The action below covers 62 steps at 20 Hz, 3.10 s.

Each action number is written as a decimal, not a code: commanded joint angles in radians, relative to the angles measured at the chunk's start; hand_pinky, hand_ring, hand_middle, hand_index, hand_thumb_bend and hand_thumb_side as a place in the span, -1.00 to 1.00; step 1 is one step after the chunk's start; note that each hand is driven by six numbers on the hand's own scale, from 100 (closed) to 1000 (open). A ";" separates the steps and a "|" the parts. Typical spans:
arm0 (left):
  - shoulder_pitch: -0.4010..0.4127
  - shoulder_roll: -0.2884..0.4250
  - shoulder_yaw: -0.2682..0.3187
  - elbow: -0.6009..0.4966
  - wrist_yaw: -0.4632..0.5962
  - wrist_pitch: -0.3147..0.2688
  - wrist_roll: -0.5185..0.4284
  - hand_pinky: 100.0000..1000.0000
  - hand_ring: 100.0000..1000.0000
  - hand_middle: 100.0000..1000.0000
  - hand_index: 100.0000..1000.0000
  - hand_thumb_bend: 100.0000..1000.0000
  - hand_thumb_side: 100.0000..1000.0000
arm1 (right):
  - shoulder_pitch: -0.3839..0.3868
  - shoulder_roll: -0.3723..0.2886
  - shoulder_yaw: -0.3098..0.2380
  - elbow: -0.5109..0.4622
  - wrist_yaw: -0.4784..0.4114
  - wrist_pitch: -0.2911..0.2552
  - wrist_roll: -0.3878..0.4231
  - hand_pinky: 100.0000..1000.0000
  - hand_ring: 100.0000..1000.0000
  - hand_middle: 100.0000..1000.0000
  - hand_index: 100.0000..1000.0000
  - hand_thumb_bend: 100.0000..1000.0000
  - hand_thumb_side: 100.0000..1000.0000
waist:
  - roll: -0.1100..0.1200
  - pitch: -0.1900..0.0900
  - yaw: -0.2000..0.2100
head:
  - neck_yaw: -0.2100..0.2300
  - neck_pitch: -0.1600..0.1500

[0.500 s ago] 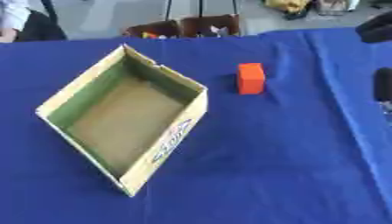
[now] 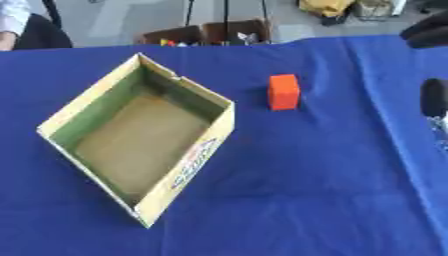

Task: Pick up objects on the table and place them in the box.

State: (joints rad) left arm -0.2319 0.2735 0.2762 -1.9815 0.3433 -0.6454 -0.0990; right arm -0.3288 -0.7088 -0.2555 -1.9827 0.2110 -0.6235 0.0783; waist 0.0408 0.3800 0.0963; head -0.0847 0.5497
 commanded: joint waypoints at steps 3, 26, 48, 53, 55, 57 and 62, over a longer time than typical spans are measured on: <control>-0.008 0.034 0.006 -0.018 0.005 0.004 -0.001 -0.11 0.30 0.59 0.76 -1.00 0.62 | -0.043 -0.121 0.023 -0.017 0.030 0.054 -0.010 0.43 0.45 0.44 0.57 -1.00 0.36 | -0.024 -0.040 0.012 | -0.016 -0.015; -0.006 0.045 -0.015 -0.018 0.017 0.017 -0.028 -0.12 0.30 0.59 0.76 -1.00 0.62 | -0.357 -0.272 0.199 0.339 0.128 0.126 0.213 0.56 0.61 0.64 0.72 -0.93 0.54 | -0.051 -0.053 0.059 | -0.110 -0.019; -0.010 0.031 -0.024 -0.018 0.017 0.028 -0.045 -0.12 0.30 0.60 0.76 -1.00 0.62 | -0.580 -0.119 0.280 0.860 0.252 -0.083 0.543 0.67 0.70 0.67 0.86 -0.14 0.04 | -0.050 -0.043 0.080 | -0.141 -0.035; -0.013 0.027 -0.025 -0.018 0.016 0.031 -0.048 -0.12 0.30 0.60 0.76 -1.00 0.62 | -0.608 -0.076 0.264 0.889 0.272 -0.059 0.615 0.68 0.71 0.66 0.87 -0.08 0.02 | -0.051 -0.039 0.084 | -0.146 -0.040; -0.015 0.026 -0.026 -0.018 0.017 0.033 -0.049 -0.13 0.30 0.60 0.76 -1.00 0.62 | -0.615 -0.062 0.261 0.896 0.280 -0.041 0.628 0.69 0.72 0.66 0.88 -0.06 -0.01 | -0.051 -0.037 0.086 | -0.151 -0.042; -0.017 0.023 -0.026 -0.018 0.017 0.034 -0.051 -0.13 0.30 0.60 0.76 -1.00 0.62 | -0.624 -0.045 0.263 0.907 0.303 -0.017 0.633 0.69 0.72 0.68 0.90 -0.05 -0.04 | -0.051 -0.034 0.090 | -0.159 -0.045; -0.024 0.018 -0.027 -0.018 0.016 0.035 -0.055 -0.14 0.30 0.60 0.76 -1.00 0.62 | -0.637 -0.014 0.270 0.937 0.367 0.015 0.628 0.69 0.73 0.71 0.90 -0.06 -0.10 | -0.055 -0.022 0.103 | -0.172 -0.055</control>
State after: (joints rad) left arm -0.2477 0.2804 0.2495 -1.9815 0.3606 -0.6093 -0.1502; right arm -0.9420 -0.7084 0.0193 -1.0459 0.5594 -0.5309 0.6222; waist 0.0015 0.3653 0.1991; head -0.2508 0.5078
